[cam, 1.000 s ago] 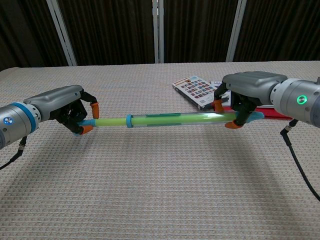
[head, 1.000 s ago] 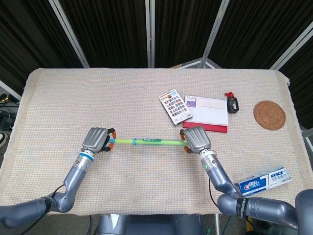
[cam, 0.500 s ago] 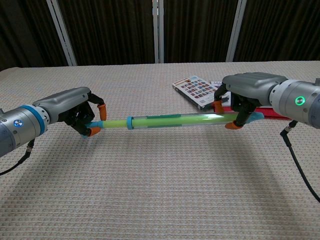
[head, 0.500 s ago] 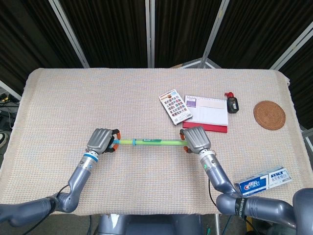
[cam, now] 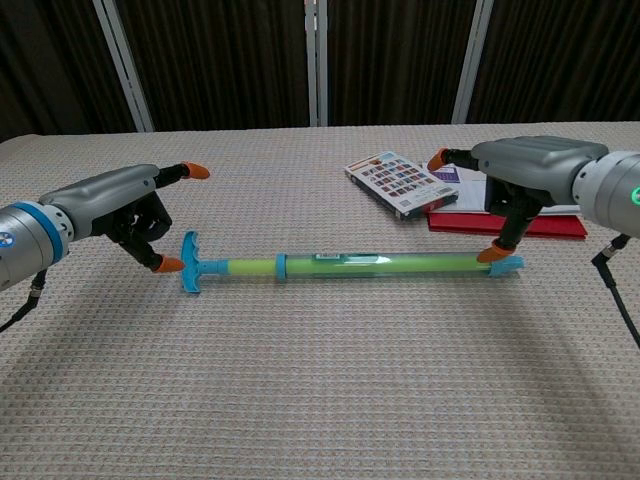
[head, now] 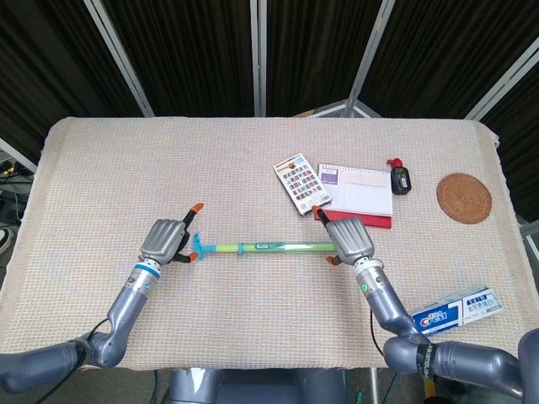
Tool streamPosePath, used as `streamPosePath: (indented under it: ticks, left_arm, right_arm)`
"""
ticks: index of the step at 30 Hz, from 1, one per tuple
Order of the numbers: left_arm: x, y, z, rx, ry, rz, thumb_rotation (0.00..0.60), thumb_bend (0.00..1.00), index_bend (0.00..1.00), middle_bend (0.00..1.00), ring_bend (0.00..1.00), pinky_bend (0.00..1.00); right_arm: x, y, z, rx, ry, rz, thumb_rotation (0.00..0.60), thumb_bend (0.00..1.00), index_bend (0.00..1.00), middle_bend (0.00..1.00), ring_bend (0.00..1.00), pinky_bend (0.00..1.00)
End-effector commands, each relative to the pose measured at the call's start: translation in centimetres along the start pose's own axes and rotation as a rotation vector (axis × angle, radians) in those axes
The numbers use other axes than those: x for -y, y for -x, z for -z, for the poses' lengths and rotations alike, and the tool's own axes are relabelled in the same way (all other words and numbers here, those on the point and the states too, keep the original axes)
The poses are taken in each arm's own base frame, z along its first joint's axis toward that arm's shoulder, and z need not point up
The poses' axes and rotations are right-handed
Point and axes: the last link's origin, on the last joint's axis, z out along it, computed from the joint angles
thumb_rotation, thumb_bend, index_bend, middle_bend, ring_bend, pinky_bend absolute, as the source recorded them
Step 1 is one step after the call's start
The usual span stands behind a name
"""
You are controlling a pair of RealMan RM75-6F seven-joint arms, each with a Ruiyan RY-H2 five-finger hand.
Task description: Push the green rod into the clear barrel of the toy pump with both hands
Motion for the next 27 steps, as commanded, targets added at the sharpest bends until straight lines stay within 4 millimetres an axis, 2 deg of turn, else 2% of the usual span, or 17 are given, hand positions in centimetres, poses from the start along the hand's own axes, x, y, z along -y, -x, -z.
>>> streamPosePath:
  ticks: [1,6,9,10,11,12,13,14,16,18,20,23,24,27]
  left_arm:
    - [2.6,-2.4,1.6,-0.064,-0.043,-0.006,0.600,0.22,0.00,0.85,0.82,1.00]
    - [5.4,-5.2,4.5,-0.142,-0.074,-0.005,0.600,0.22,0.00,0.81,0.78,0.97]
    - [6.8,-6.5,6.6,-0.178,-0.102,-0.014,0.600,0.20,0.00,0.65,0.64,0.81]
    - [7.2,-6.8,7.4,-0.192,-0.115,-0.015,0.600,0.19,0.00,0.52,0.53,0.68]
    - [7.5,-7.1,7.9,-0.201,-0.125,-0.015,0.600,0.17,0.00,0.36,0.37,0.51]
    - [7.7,-7.2,8.6,-0.210,-0.136,-0.012,0.600,0.16,0.00,0.24,0.26,0.39]
    - [7.9,-7.3,9.2,-0.219,-0.148,-0.008,0.600,0.13,0.00,0.10,0.11,0.23]
    - [8.1,-7.4,9.8,-0.229,-0.160,-0.011,0.600,0.11,0.00,0.02,0.03,0.10]
    - [8.4,-7.6,11.3,-0.246,-0.186,-0.022,0.600,0.05,0.00,0.00,0.00,0.01]
    - [8.8,-7.8,13.0,-0.260,-0.216,-0.032,0.600,0.01,0.00,0.00,0.00,0.00]
    - [8.9,-8.0,14.8,-0.273,-0.232,-0.033,0.600,0.00,0.00,0.00,0.00,0.00]
    - [9.5,-8.0,16.7,-0.290,-0.243,-0.031,0.600,0.00,0.00,0.00,0.00,0.00]
    - [10.2,-7.6,17.6,-0.280,-0.263,-0.021,0.600,0.00,0.00,0.00,0.00,0.00]
    - [10.7,-7.4,17.8,-0.271,-0.260,-0.016,0.600,0.00,0.00,0.00,0.00,0.00]
  right_arm:
    - [-2.7,-1.1,2.2,-0.040,0.033,-0.007,0.600,0.00,0.00,1.00,1.00,1.00]
    - [-6.2,-2.6,5.5,-0.120,0.034,-0.026,0.600,0.00,0.00,0.97,1.00,1.00]
    - [-8.1,-3.2,7.4,-0.180,0.024,-0.036,0.600,0.00,0.00,0.88,0.96,0.99]
    - [-8.6,-3.3,8.1,-0.200,0.022,-0.042,0.600,0.00,0.00,0.82,0.92,0.93]
    - [-9.0,-3.4,8.5,-0.213,0.020,-0.044,0.600,0.00,0.00,0.77,0.88,0.87]
    - [-9.4,-3.4,8.9,-0.225,0.019,-0.044,0.600,0.00,0.00,0.69,0.82,0.74]
    - [-9.7,-3.4,9.3,-0.235,0.018,-0.043,0.600,0.00,0.00,0.59,0.73,0.58]
    - [-10.1,-3.4,9.7,-0.243,0.019,-0.043,0.600,0.00,0.00,0.50,0.63,0.45]
    - [-11.0,-3.3,10.7,-0.260,0.021,-0.037,0.600,0.00,0.00,0.24,0.31,0.12]
    - [-12.0,-3.2,11.8,-0.271,0.031,-0.015,0.600,0.00,0.00,0.09,0.12,0.02]
    - [-13.1,-2.9,12.9,-0.286,0.038,0.039,0.600,0.00,0.00,0.01,0.02,0.00]
    - [-14.2,-2.3,14.5,-0.296,0.061,0.080,0.600,0.00,0.00,0.00,0.00,0.00]
    - [-14.9,-1.9,15.6,-0.291,0.090,0.097,0.600,0.00,0.00,0.00,0.00,0.00]
    - [-15.1,-1.7,16.2,-0.293,0.106,0.095,0.600,0.00,0.00,0.00,0.00,0.00]
